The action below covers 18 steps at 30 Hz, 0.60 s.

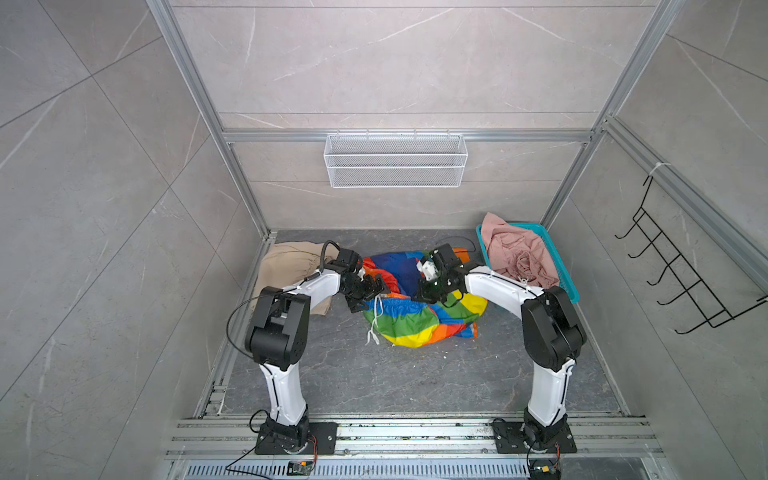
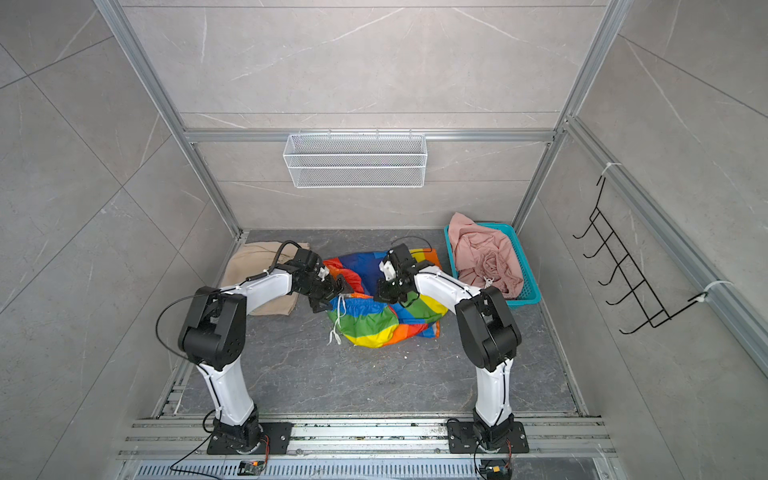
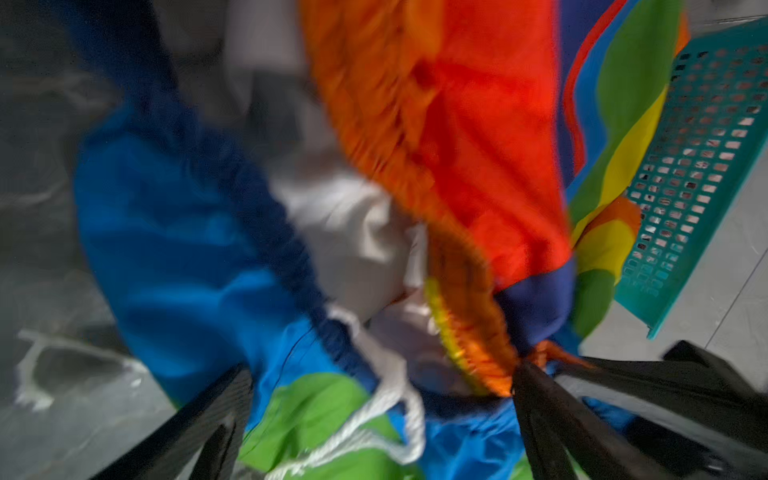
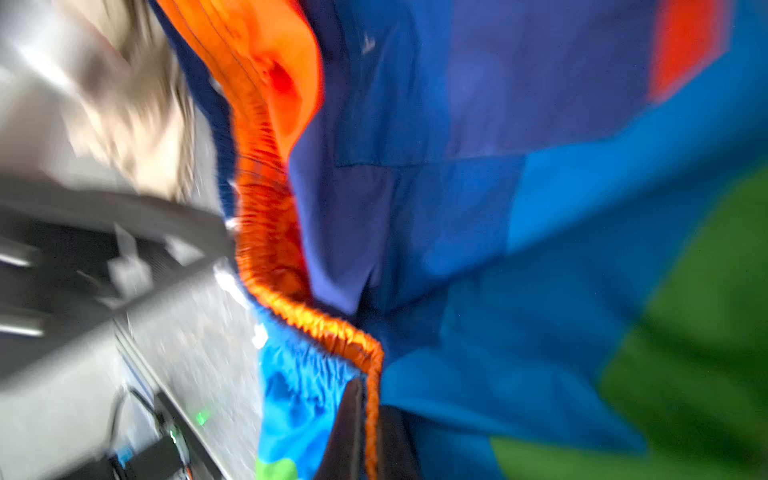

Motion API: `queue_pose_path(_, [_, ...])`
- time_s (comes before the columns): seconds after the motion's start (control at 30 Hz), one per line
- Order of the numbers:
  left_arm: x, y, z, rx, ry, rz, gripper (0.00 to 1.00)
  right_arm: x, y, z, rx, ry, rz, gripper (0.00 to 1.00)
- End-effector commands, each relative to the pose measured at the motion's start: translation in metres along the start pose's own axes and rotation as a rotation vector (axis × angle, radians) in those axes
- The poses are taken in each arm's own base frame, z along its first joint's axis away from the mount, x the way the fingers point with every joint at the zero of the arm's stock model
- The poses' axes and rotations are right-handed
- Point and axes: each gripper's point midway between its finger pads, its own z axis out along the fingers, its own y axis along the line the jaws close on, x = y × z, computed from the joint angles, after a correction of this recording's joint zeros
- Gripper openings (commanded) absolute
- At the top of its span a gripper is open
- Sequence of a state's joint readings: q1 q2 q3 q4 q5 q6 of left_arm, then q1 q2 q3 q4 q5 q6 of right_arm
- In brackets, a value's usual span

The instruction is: Fold and stack the shorts

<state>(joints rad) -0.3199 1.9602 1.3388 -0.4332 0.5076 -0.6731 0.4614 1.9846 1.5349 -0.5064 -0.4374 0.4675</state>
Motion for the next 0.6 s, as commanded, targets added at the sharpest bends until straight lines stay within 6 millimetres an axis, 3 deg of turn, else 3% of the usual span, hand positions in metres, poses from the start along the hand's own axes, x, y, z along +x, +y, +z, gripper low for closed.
queue_pose_path(0.0, [-0.025, -0.03, -0.012, 0.052, -0.025, 0.043, 1.0, -0.046, -0.005, -0.035, 0.06, -0.077, 0.008, 0.0])
queue_pose_path(0.1, [-0.045, -0.05, -0.032, 0.074, -0.069, 0.074, 1.0, -0.064, 0.025, -0.067, 0.067, -0.122, -0.066, 0.0])
queue_pose_path(0.2, [-0.059, -0.053, -0.056, 0.099, -0.115, 0.065, 1.0, -0.046, 0.062, -0.072, 0.086, -0.115, -0.172, 0.0])
queue_pose_path(0.27, [-0.064, -0.046, -0.072, 0.145, -0.139, 0.018, 1.0, -0.014, 0.085, -0.056, 0.107, -0.065, -0.239, 0.03])
queue_pose_path(0.37, [-0.064, -0.024, -0.095, 0.187, -0.182, -0.051, 1.0, 0.04, 0.102, -0.018, 0.084, 0.014, -0.252, 0.2])
queue_pose_path(0.47, [-0.048, -0.001, -0.108, 0.163, -0.196, -0.078, 1.0, 0.088, 0.097, 0.023, 0.099, 0.114, -0.24, 0.4])
queue_pose_path(0.57, [-0.025, 0.011, -0.113, 0.143, -0.175, -0.077, 1.0, 0.112, 0.091, 0.036, 0.122, 0.168, -0.245, 0.56])
